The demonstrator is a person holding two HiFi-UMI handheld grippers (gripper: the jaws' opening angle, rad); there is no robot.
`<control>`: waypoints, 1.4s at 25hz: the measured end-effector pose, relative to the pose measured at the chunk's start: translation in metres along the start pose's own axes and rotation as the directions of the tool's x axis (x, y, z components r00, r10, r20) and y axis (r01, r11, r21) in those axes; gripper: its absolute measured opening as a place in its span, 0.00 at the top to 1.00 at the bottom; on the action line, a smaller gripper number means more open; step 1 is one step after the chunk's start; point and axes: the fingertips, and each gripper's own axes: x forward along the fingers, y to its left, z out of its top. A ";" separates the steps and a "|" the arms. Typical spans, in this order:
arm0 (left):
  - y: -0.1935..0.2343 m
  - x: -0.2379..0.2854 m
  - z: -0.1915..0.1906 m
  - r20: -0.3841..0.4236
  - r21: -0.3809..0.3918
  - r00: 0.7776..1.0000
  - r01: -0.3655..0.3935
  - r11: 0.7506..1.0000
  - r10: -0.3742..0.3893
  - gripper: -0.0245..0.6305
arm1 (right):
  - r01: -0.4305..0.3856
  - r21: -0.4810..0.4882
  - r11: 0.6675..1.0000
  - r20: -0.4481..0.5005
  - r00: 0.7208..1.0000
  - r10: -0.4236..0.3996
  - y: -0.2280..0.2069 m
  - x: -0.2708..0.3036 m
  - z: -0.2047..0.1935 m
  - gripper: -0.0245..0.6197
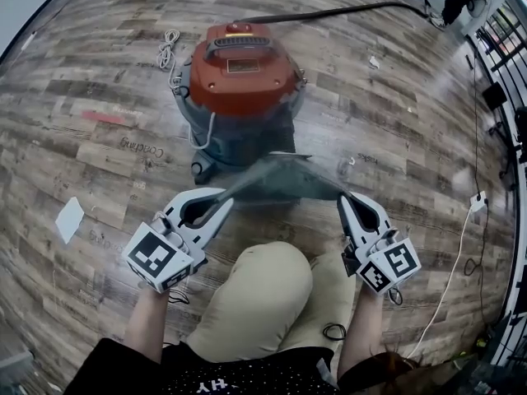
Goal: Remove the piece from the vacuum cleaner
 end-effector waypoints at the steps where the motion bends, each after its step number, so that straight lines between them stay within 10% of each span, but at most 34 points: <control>1: -0.002 -0.001 0.003 0.001 0.000 1.000 0.006 1.000 -0.006 0.92 | 0.004 -0.001 1.000 0.001 1.000 -0.004 0.000 -0.001 0.001 0.92; 15: -0.001 -0.007 0.029 0.222 -0.063 0.975 0.029 0.998 -0.014 0.91 | 0.072 0.014 0.997 0.071 0.995 -0.073 -0.015 -0.024 0.013 0.92; 19: 0.008 -0.010 0.036 0.291 -0.131 0.957 0.026 0.991 0.014 0.62 | 0.069 0.085 0.994 0.117 0.990 -0.079 -0.017 -0.030 0.014 0.62; 23: 0.027 -0.009 0.029 0.249 -0.095 0.961 -0.098 0.991 0.119 0.62 | 0.110 0.087 0.990 0.107 0.987 -0.119 -0.027 -0.031 0.013 0.59; 25: 0.028 -0.008 0.024 0.210 -0.062 0.968 -0.126 0.990 0.136 0.64 | 0.084 0.078 0.993 0.084 0.992 -0.090 -0.022 -0.027 0.011 0.60; 27: 0.024 -0.005 0.018 0.150 0.007 0.978 -0.150 0.989 0.147 0.95 | 0.051 0.090 0.995 0.087 0.994 -0.059 -0.014 -0.022 0.010 0.69; 29: 0.020 -0.004 0.014 0.122 0.052 0.983 -0.144 0.988 0.137 0.95 | 0.028 0.113 0.993 0.106 0.994 -0.040 -0.008 -0.019 0.012 0.95; 35: 0.010 0.002 0.012 0.110 0.059 0.989 -0.102 0.993 0.095 0.95 | -0.038 0.083 0.996 0.109 0.994 0.029 0.011 -0.007 0.015 0.95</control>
